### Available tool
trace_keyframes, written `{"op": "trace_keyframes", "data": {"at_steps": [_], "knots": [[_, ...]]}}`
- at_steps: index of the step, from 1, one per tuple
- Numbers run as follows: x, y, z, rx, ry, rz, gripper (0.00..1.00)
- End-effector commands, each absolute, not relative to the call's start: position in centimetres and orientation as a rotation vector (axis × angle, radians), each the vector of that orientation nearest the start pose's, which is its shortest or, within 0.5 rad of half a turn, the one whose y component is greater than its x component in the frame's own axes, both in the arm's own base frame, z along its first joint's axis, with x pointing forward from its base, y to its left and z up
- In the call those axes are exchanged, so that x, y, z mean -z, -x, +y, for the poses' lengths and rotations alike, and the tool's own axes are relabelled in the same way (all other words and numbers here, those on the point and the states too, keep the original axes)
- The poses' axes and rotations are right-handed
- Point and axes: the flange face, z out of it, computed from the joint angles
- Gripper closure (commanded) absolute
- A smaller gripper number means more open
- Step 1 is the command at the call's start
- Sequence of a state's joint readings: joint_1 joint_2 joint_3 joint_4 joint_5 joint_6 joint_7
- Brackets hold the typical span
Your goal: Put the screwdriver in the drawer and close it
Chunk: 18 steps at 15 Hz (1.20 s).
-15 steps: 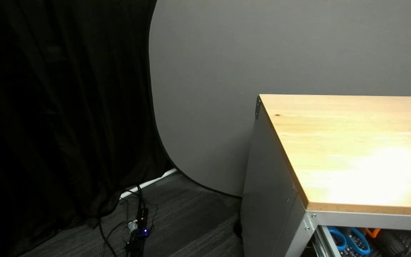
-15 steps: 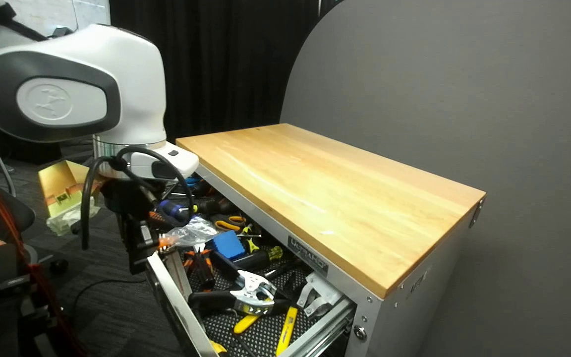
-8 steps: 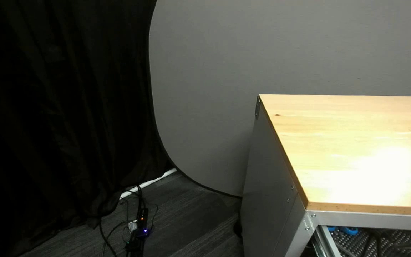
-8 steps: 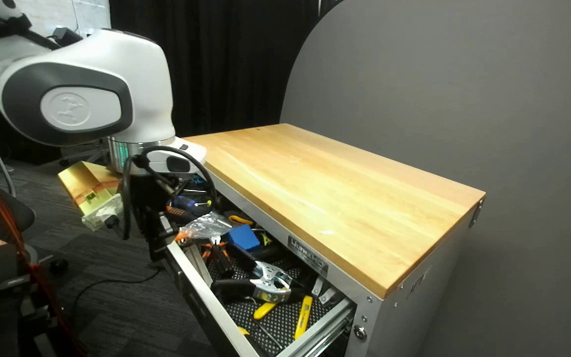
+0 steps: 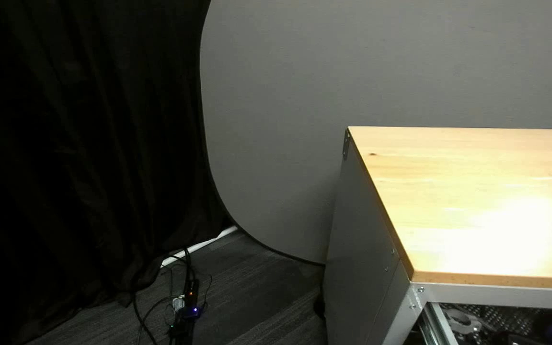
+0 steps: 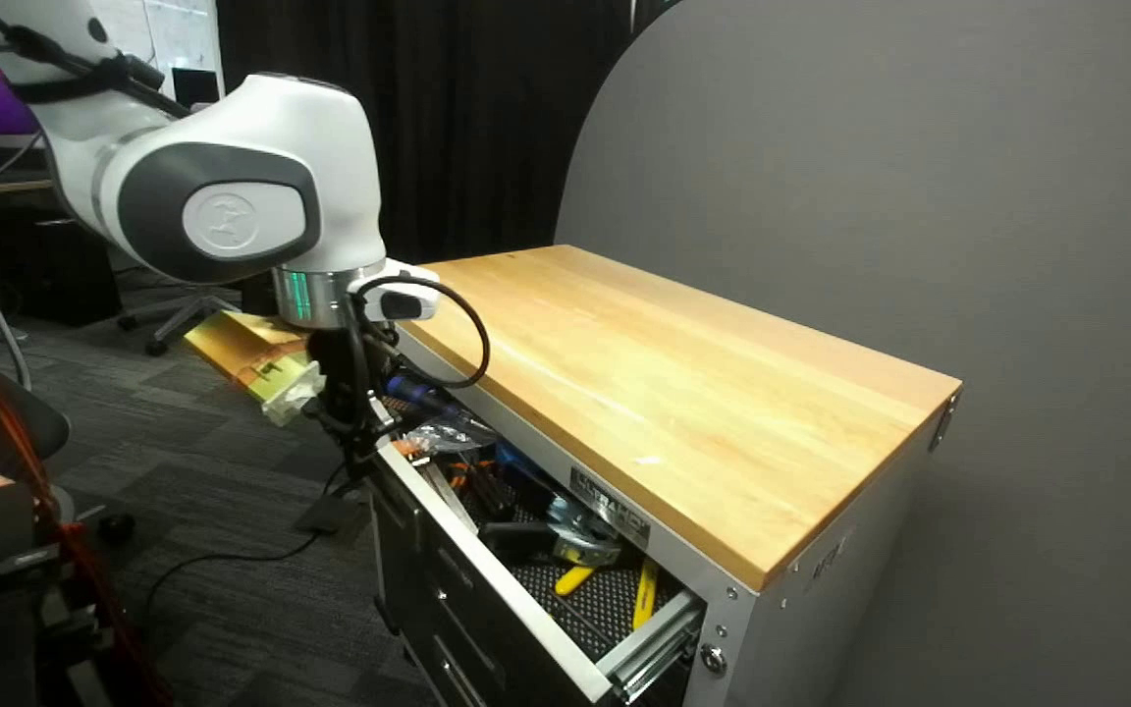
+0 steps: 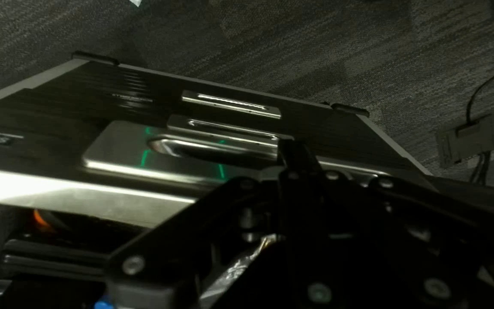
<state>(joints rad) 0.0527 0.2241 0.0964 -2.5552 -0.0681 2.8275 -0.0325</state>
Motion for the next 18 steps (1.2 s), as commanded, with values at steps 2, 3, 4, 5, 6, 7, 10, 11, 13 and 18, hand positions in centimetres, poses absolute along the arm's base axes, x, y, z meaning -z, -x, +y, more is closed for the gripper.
{"op": "trace_keyframes", "data": {"at_steps": [2, 3, 4, 5, 6, 7, 10, 11, 13, 18], "knots": [[-18.6, -48.9, 9.7, 0.175, 3.074, -0.474, 0.97], [-18.5, -49.5, 9.9, 0.185, 3.069, -0.487, 0.97], [-18.4, -49.9, 10.0, 0.193, 3.067, -0.497, 0.97], [-18.5, -50.4, 10.1, 0.215, 3.065, -0.502, 0.97], [-18.5, -50.8, 10.1, 0.234, 3.059, -0.502, 0.97], [-18.7, -51.2, 10.2, 0.26, 3.06, -0.512, 0.97], [-18.9, -52.3, 10.7, 0.328, 3.052, -0.535, 0.97], [-19.0, -52.7, 10.9, 0.355, 3.05, -0.542, 0.97], [-19.2, -53.3, 11.2, 0.398, 3.041, -0.548, 0.97], [-21.7, -52.8, 11.8, 0.61, 2.999, -0.534, 0.97]]}}
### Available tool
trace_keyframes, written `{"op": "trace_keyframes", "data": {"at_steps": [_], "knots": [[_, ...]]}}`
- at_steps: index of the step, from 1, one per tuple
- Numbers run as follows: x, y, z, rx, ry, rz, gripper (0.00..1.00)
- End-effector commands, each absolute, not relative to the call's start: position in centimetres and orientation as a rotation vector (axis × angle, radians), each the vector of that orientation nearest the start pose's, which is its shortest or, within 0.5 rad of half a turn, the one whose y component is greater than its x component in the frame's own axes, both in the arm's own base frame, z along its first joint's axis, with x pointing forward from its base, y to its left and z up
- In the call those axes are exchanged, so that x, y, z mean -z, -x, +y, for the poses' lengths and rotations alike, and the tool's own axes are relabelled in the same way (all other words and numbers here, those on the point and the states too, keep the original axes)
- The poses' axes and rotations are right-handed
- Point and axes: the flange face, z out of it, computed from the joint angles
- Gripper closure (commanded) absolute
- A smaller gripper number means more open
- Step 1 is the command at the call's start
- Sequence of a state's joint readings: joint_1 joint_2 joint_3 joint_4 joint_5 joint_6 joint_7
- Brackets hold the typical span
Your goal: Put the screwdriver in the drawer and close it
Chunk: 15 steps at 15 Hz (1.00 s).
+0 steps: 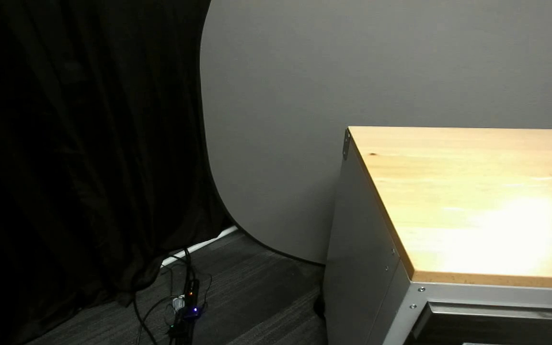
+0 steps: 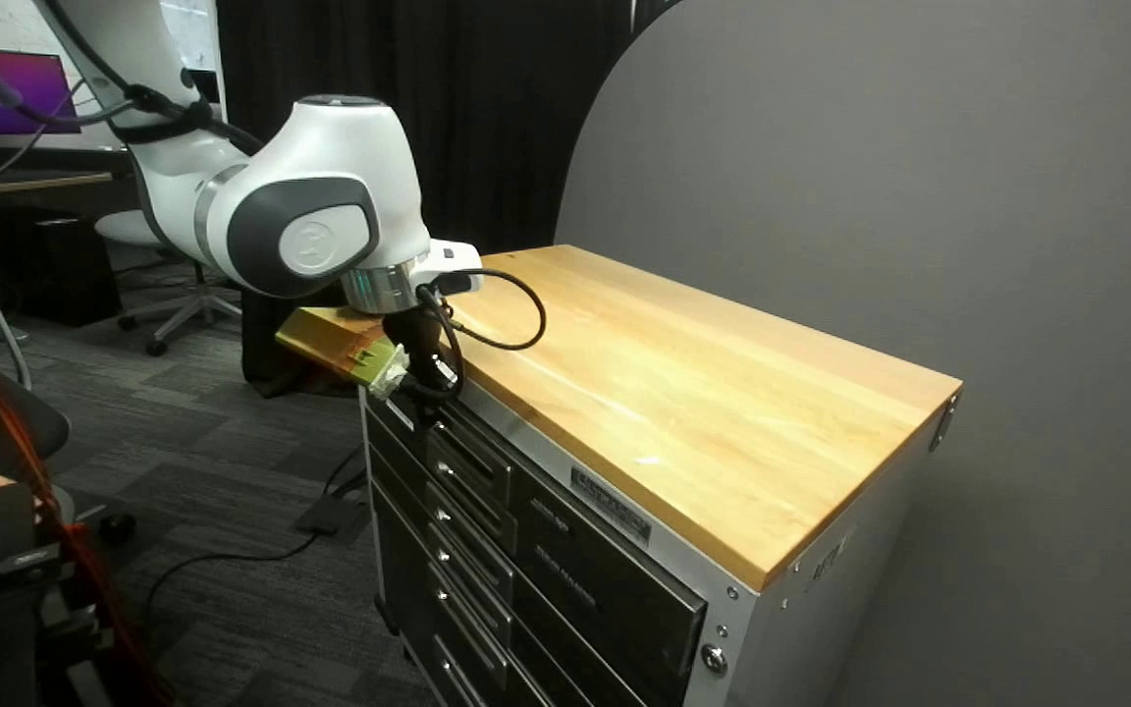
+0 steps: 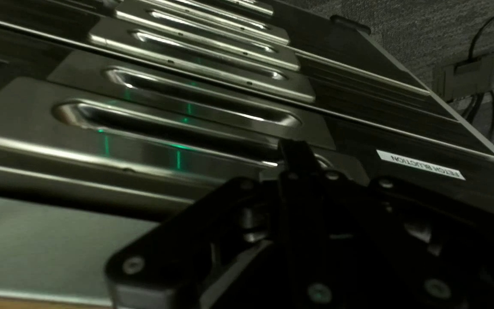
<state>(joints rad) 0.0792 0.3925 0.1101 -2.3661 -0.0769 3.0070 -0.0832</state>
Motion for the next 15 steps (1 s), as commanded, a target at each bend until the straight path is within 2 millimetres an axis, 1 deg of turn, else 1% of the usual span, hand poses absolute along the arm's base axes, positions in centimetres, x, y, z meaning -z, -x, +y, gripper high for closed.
{"op": "trace_keyframes", "data": {"at_steps": [1, 4, 5, 6, 7, 8, 9, 10, 12, 13, 14, 15], "knots": [[-22.3, -52.5, 11.9, 0.651, 2.989, -0.538, 0.97], [-23.2, -52.0, 12.3, 0.769, 2.955, -0.56, 0.97], [-23.5, -51.7, 12.5, 0.746, 2.959, -0.564, 0.96], [-23.7, -51.3, 12.7, 0.696, 2.975, -0.578, 0.96], [-24.5, -51.0, 12.9, 0.578, 3.016, -0.562, 0.96], [-25.3, -50.8, 13.1, 0.514, 3.037, -0.552, 0.95], [-25.0, -50.0, 13.1, 0.407, 3.07, -0.538, 0.94], [-26.1, -50.1, 13.1, 0.355, 3.108, -0.494, 0.93], [-27.1, -48.9, 13.4, 0.192, 3.173, -0.436, 0.92], [-28.4, -48.8, 14.0, 0.139, 3.186, -0.426, 0.67], [-30.1, -48.7, 14.8, 0.09, 3.177, -0.433, 0.67], [-31.7, -48.7, 15.7, 0.078, 3.173, -0.448, 0.63]]}}
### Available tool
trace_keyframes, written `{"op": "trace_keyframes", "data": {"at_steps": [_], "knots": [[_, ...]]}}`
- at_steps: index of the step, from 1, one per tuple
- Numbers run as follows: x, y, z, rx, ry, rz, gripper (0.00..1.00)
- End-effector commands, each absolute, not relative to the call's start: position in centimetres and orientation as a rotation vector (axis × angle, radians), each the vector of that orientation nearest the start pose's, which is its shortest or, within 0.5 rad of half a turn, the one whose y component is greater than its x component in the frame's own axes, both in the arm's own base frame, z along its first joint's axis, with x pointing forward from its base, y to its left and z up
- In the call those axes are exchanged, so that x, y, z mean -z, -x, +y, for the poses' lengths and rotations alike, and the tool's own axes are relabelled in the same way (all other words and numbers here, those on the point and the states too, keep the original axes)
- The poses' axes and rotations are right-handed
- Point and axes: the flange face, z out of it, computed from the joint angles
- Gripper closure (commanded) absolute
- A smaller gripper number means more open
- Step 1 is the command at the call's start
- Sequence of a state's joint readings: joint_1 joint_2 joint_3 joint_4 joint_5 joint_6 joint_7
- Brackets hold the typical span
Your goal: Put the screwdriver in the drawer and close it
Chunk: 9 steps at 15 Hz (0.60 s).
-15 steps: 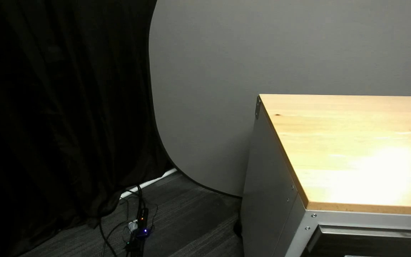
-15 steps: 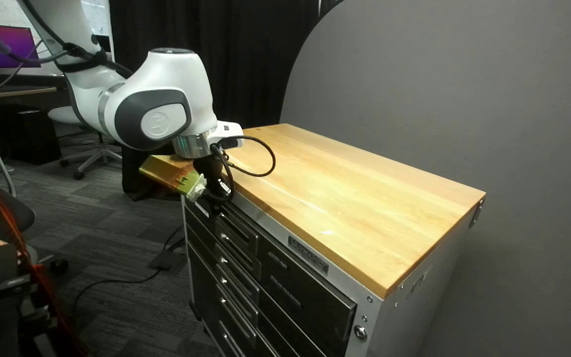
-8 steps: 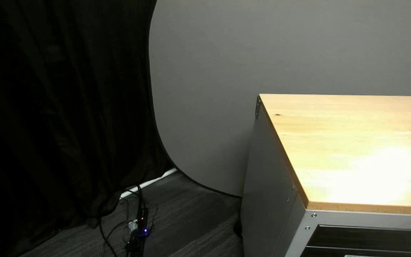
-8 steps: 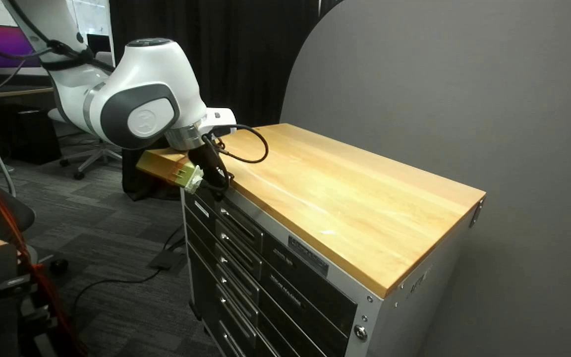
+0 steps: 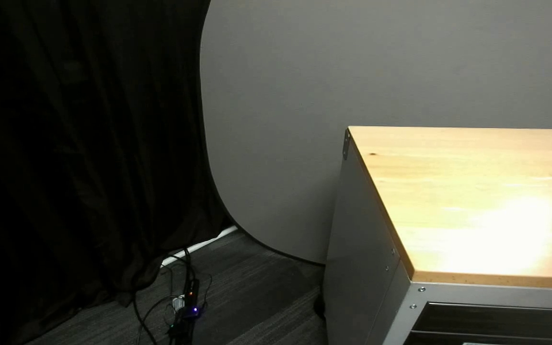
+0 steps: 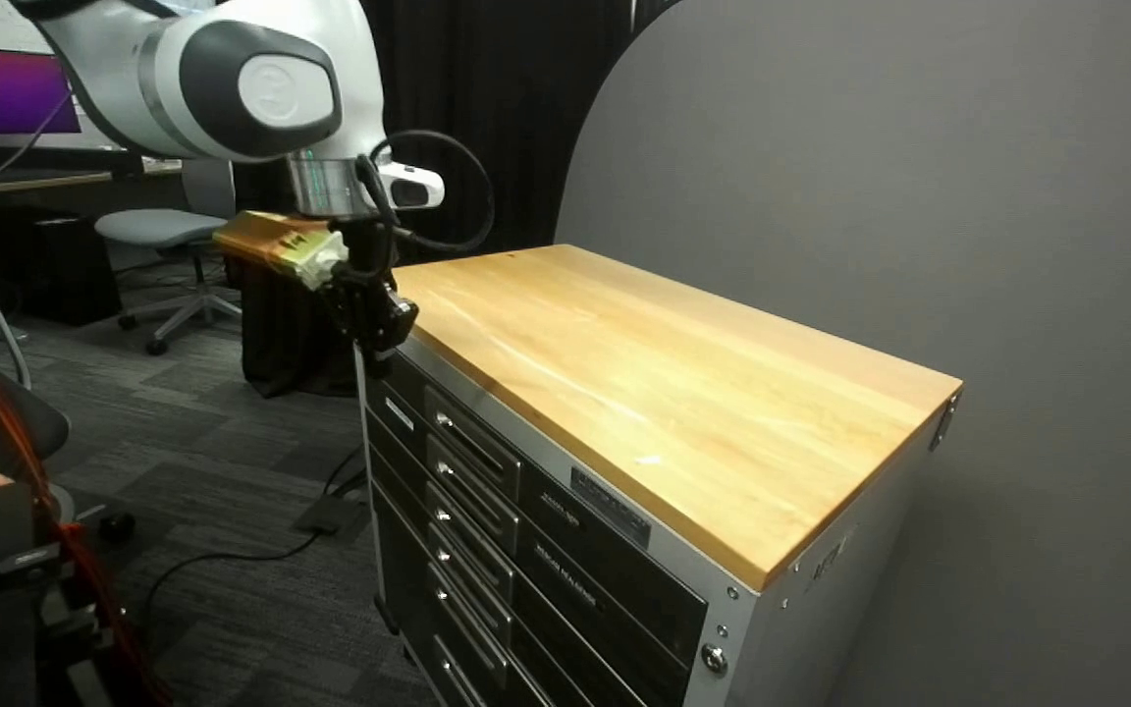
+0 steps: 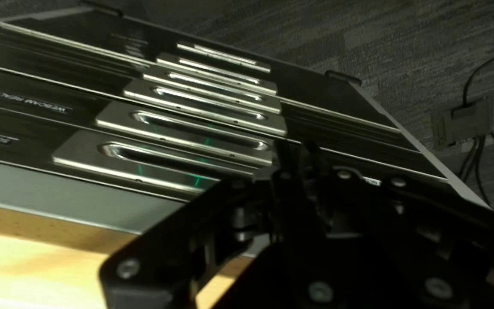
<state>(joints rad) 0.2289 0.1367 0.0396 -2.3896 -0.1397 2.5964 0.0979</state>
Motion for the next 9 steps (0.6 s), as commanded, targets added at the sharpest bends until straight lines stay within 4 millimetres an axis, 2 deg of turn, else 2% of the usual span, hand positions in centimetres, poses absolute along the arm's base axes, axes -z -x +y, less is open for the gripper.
{"op": "trace_keyframes", "data": {"at_steps": [1, 5, 7, 9], "knots": [[-33.0, -48.8, 16.5, 0.051, 3.161, -0.466, 0.55], [-38.7, -50.0, 19.9, 0.005, 3.066, -0.443, 0.24], [-41.1, -51.0, 20.6, 0.0, 3.053, -0.407, 0.08], [-43.1, -52.1, 20.5, 0.008, 3.059, -0.387, 0.0]]}}
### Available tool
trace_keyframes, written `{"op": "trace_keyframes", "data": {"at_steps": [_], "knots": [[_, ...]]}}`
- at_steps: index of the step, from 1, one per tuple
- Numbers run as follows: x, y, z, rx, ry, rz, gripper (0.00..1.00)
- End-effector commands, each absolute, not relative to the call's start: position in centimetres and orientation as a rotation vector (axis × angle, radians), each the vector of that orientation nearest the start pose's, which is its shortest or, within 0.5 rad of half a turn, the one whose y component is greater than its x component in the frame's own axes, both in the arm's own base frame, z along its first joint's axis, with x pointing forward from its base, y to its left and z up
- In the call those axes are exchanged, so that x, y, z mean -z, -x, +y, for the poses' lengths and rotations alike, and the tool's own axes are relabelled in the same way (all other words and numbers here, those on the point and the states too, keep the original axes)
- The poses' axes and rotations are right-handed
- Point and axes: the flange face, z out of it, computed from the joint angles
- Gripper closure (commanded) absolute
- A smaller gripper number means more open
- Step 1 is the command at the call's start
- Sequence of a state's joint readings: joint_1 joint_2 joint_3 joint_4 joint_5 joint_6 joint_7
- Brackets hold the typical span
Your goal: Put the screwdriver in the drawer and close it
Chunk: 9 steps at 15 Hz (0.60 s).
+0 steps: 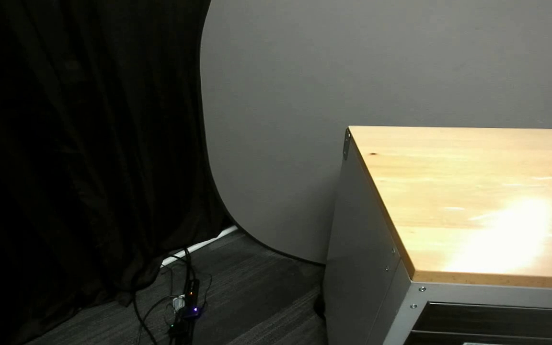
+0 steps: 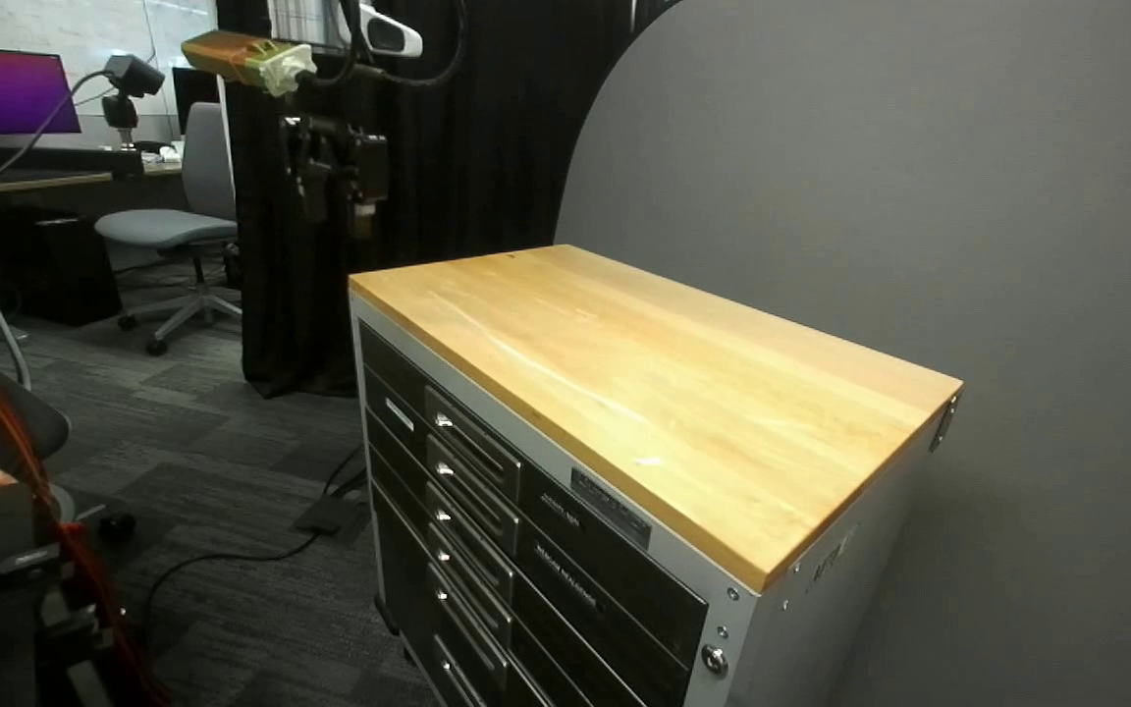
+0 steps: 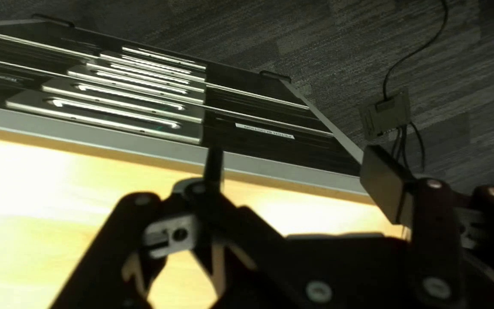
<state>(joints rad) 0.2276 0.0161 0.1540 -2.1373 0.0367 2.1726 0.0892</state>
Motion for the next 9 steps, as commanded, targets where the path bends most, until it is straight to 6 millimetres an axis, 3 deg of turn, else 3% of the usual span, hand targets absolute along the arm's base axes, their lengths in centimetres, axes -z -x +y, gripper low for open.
{"op": "trace_keyframes", "data": {"at_steps": [1, 3, 4, 9], "knots": [[-44.1, -52.3, 20.4, -0.004, 3.051, -0.386, 0.0], [-45.4, -52.6, 19.7, 0.0, 3.036, -0.369, 0.0], [-43.8, -51.9, 20.0, 0.014, 3.067, -0.387, 0.0], [-44.6, -52.4, 19.6, 0.01, 3.06, -0.364, 0.0]]}}
